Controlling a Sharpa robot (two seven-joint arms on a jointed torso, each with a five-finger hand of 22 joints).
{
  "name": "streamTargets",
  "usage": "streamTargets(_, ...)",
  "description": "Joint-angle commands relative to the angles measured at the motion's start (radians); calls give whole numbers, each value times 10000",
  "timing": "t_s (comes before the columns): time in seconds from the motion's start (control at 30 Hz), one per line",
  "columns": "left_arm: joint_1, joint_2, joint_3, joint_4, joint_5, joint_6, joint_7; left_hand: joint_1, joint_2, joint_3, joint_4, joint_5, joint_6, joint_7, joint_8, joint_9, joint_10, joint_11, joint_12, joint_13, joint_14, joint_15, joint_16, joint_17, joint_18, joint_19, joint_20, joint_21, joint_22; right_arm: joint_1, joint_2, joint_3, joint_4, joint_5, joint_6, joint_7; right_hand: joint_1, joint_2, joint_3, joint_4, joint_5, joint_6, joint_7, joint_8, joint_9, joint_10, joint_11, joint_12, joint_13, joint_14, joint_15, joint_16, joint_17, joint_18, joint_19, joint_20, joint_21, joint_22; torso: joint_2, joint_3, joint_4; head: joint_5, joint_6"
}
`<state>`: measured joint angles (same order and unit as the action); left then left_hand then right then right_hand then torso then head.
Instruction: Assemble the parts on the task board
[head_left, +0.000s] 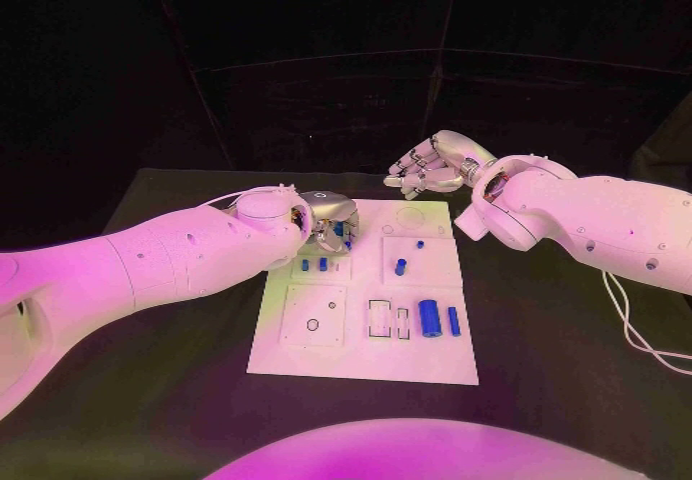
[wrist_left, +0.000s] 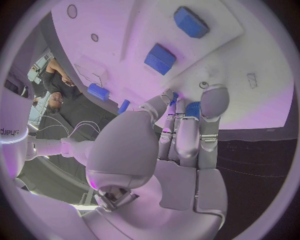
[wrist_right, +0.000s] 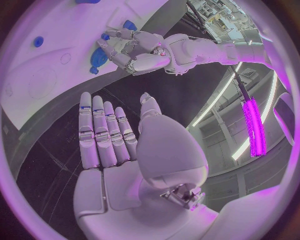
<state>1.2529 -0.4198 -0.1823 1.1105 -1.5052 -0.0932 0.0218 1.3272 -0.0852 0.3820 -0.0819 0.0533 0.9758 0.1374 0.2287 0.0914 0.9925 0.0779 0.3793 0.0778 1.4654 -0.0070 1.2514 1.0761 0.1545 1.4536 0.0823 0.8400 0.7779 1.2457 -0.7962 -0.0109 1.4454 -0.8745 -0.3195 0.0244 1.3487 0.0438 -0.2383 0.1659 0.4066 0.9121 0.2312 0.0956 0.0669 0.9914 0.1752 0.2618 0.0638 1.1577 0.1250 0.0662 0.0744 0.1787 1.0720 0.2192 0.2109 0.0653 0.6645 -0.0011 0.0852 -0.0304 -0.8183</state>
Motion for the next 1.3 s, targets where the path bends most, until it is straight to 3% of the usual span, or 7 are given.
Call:
streamTargets(0.03,-36,-3,-32,-18,-88,389,-227,-18,125,143,1,1,154,-14,-27,-14,170,-25,-46,-23,254,-88,84,29,-133,26,-36,152,131,20,6,7,10,21,67,22,11,69,47,-1,28,-28,43,-35,-2,-70,-15,-44,-7,-52,-21,-12,-9,53,0,62,-33,4,4,-3,-5,-3,-8)
streamTargets(0.27,-38,-20,-30,-1,-89,-208,111,534,353,837,-487,-1,1085,-269,350,155,1216,-370,374,156,259,-358,97,-169,-333,246,-232,1477,1536,20,12,7,9,21,76,23,12,72,50,-1,27,-27,43,-34,-1,-70,-15,-44,-7,-51,-21,-12,-13,53,3,62,-38,5,1,-6,0,0,-20)
streamTargets(0.47,-43,-101,-19,65,-87,-953,323,380,310,1133,-604,-5,1404,-347,422,236,1546,-473,362,225,274,-436,178,-192,-377,239,-334,1774,1859,20,19,7,-6,21,83,8,12,73,50,-1,27,-27,43,-34,-1,-70,-15,-44,-7,-51,-21,-12,-13,53,3,62,-38,5,-11,-1,-1,5,-43)
streamTargets(0.7,-40,-286,39,276,-85,-1163,346,227,236,1218,-622,-10,1419,-342,377,248,1577,-471,264,230,266,-436,200,-226,-391,208,-351,1854,1956,20,19,7,-32,21,88,-19,12,75,51,1,27,-27,43,-34,-1,-70,-15,-44,-7,-51,-21,-11,-15,53,5,62,-40,5,-10,-4,13,-9,-16)
streamTargets(1.03,-23,-923,641,977,30,-994,192,68,149,1275,-636,-13,1345,-306,268,239,1543,-428,102,218,252,-408,211,-294,-412,171,-340,1959,2088,19,12,7,-51,21,97,-17,12,75,51,1,27,-27,43,-34,-1,-70,-15,-44,-7,-51,-21,-11,-15,53,5,62,-40,5,-22,-4,8,28,26)
streamTargets(1.3,4,-1648,766,1458,356,-456,-3,-49,104,1279,-607,-13,1294,-283,193,230,1512,-394,-16,202,237,-382,200,-372,-422,146,-323,2017,2163,18,-7,6,-67,21,107,-17,12,75,51,1,27,-27,43,-34,-1,-70,-15,-44,-7,-51,-21,-11,-15,53,5,62,-40,5,-2,-3,6,22,36)
